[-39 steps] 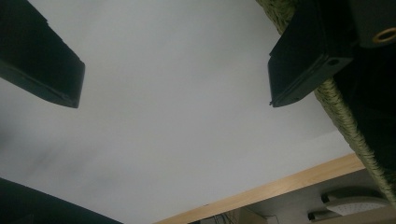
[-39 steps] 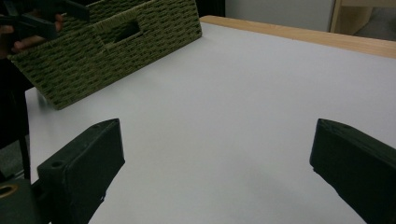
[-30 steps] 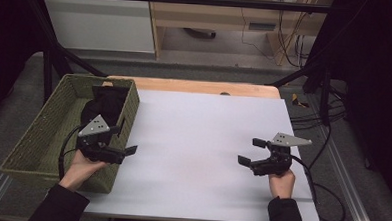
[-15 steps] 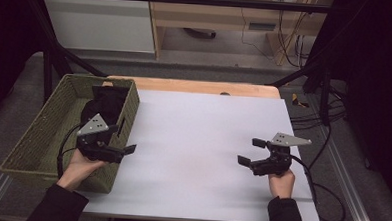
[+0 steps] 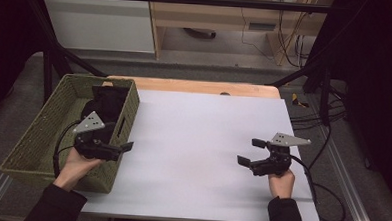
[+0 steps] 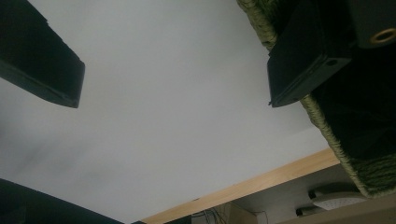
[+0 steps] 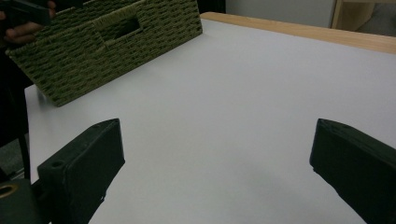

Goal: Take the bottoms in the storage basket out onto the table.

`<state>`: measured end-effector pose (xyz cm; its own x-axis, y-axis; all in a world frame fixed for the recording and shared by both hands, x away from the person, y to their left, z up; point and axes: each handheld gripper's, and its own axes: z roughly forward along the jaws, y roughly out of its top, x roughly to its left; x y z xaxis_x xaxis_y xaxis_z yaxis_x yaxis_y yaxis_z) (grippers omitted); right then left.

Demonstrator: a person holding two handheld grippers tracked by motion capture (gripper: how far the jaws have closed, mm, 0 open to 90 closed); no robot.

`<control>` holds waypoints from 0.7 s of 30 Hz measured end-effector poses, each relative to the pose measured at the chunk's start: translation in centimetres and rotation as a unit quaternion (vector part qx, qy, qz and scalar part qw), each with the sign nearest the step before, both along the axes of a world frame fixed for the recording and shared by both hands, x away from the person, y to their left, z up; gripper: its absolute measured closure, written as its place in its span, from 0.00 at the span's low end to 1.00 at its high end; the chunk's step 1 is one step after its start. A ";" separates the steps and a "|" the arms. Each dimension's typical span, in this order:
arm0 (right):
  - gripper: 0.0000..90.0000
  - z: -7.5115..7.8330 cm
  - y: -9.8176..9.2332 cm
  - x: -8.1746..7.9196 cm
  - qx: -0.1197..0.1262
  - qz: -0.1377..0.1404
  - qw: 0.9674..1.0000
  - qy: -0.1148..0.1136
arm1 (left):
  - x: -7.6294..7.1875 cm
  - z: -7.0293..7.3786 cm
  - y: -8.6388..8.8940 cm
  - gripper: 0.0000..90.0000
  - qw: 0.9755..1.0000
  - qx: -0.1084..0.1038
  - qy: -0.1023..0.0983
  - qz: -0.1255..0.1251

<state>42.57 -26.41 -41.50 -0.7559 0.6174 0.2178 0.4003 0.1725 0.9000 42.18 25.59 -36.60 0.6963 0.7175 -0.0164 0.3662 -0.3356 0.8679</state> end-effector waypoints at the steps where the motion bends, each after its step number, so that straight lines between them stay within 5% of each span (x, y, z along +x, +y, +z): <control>1: 0.04 0.0 0.0 0.0 0.000 0.000 1.000 0.001 | 0.0 0.0 0.1 0.04 1.000 0.000 0.000 0.000; 21: 0.04 -0.3 0.3 0.0 -0.005 -0.002 1.000 0.000 | -0.2 0.8 2.2 0.04 1.000 -0.006 -0.007 0.025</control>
